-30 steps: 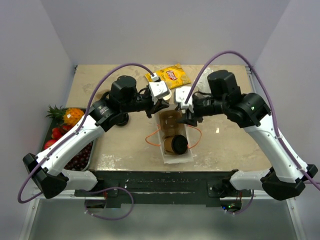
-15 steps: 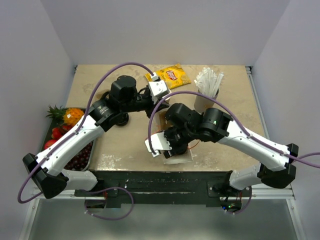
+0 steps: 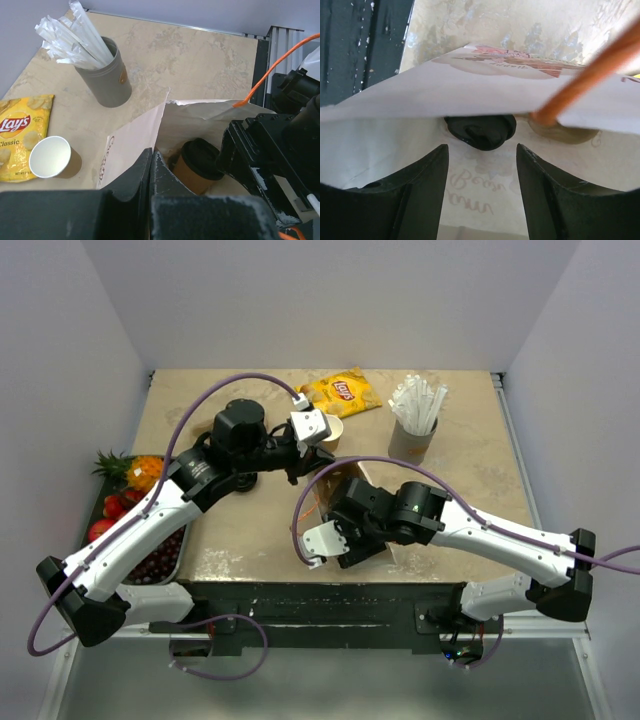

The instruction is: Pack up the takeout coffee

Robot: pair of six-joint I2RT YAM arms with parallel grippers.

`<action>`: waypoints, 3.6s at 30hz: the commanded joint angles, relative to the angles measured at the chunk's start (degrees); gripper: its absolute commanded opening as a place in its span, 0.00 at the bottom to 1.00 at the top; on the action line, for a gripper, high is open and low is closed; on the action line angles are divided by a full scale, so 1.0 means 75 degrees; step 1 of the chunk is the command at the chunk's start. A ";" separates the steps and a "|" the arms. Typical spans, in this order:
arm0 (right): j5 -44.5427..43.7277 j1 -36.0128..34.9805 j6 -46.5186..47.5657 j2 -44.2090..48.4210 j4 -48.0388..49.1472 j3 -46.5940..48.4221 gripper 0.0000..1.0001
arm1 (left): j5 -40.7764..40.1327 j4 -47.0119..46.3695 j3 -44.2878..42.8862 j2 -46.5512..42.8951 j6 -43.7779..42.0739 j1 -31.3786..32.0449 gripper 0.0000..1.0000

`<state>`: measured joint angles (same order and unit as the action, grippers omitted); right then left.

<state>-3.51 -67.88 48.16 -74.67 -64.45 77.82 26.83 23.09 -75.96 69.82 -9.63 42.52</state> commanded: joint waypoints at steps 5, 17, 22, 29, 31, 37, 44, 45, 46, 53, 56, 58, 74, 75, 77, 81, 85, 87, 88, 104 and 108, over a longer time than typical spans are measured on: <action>-0.0446 -0.0032 0.0164 -0.0086 0.0623 -0.0497 0.56 | 0.0477 -0.0372 0.0273 -0.0321 -0.0111 0.0026 0.00; -0.0539 0.0062 0.0680 -0.0145 0.1924 -0.1458 0.54 | 0.1285 -0.0712 0.0554 -0.0251 0.0018 -0.0256 0.00; -0.0716 0.0179 0.0669 0.0076 0.1878 -0.0873 0.55 | 0.1122 -0.0395 0.0402 -0.0075 -0.0181 -0.0267 0.00; -0.1347 0.0214 -0.0361 0.0371 0.1819 -0.0006 0.64 | -0.0353 -0.0559 0.0495 -0.0051 0.0989 -0.0267 0.00; -0.1454 0.0214 -0.1097 0.0371 0.1750 0.0367 0.69 | -0.0565 -0.0700 0.0624 -0.0110 0.1550 -0.0267 0.00; -0.1291 0.0296 -0.2868 0.0183 0.1163 0.1469 0.72 | -0.1525 -0.0911 0.0800 -0.0239 0.2501 -0.0267 0.00; -0.0038 0.1384 -0.4181 -0.0425 0.0800 0.1963 0.44 | -0.1995 -0.0829 0.0976 -0.0520 0.2983 -0.0267 0.00; 0.0057 0.1688 -0.4392 -0.0554 0.0707 0.2033 0.41 | -0.2007 -0.0817 0.0999 -0.0555 0.2983 -0.0279 0.00; 0.0092 0.1818 -0.4684 -0.0787 0.0671 0.2127 0.36 | -0.2042 -0.0794 0.1023 -0.0590 0.2983 -0.0279 0.00; 0.0550 0.2066 -0.5003 -0.1538 0.0695 0.2643 0.10 | -0.2159 -0.0794 0.1129 -0.0638 0.3357 -0.0548 0.00; 0.0550 0.2066 -0.5284 -0.1353 0.0764 0.2270 0.00 | -0.2242 -0.0770 0.1187 -0.0603 0.3603 -0.0723 0.00; 0.0480 0.2066 -0.5506 -0.1200 0.0811 0.1896 0.00 | -0.2171 -0.0794 0.1199 -0.0568 0.3686 -0.0806 0.00; -0.0189 0.2089 -0.4594 -0.0427 0.3153 -0.0859 0.00 | -0.1082 -0.2127 0.2545 -0.1725 0.3253 -0.0994 0.00; -0.0363 0.2054 -0.4489 -0.0380 0.3550 -0.1000 0.01 | -0.1081 -0.2222 0.2662 -0.1844 0.3252 -0.0982 0.00; -0.0539 0.2031 -0.4371 -0.0240 0.3904 -0.1363 0.01 | -0.0942 -0.2363 0.2862 -0.2101 0.3067 -0.0994 0.00; -0.0798 0.1995 -0.4498 -0.0215 0.4374 -0.1657 0.08 | -0.0519 -0.2551 0.3108 -0.2348 0.2784 -0.0982 0.00; -0.0635 0.1984 -0.4816 -0.0297 0.4374 -0.1552 0.36 | -0.0366 -0.2517 0.3191 -0.2302 0.2666 -0.0982 0.00; -0.0552 0.1972 -0.4944 -0.0425 0.4327 -0.1517 0.41 | -0.0366 -0.2528 0.3191 -0.2197 0.2737 -0.0971 0.00; -0.0401 0.1984 -0.4968 -0.0461 0.4304 -0.1517 0.41 | -0.0378 -0.2517 0.3156 -0.2150 0.2760 -0.0982 0.00; 0.1159 0.1633 -0.5391 -0.0661 0.4749 -0.2103 0.40 | -0.0507 -0.2575 0.3097 -0.1868 0.3006 -0.0982 0.00; 0.1312 0.1527 -0.5109 -0.0626 0.4796 -0.1963 0.36 | -0.0495 -0.2727 0.3027 -0.1798 0.3065 -0.0982 0.00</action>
<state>2.09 -55.16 8.10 -79.24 -31.73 62.43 22.09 5.17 -52.58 55.48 12.08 34.98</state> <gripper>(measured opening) 0.376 0.014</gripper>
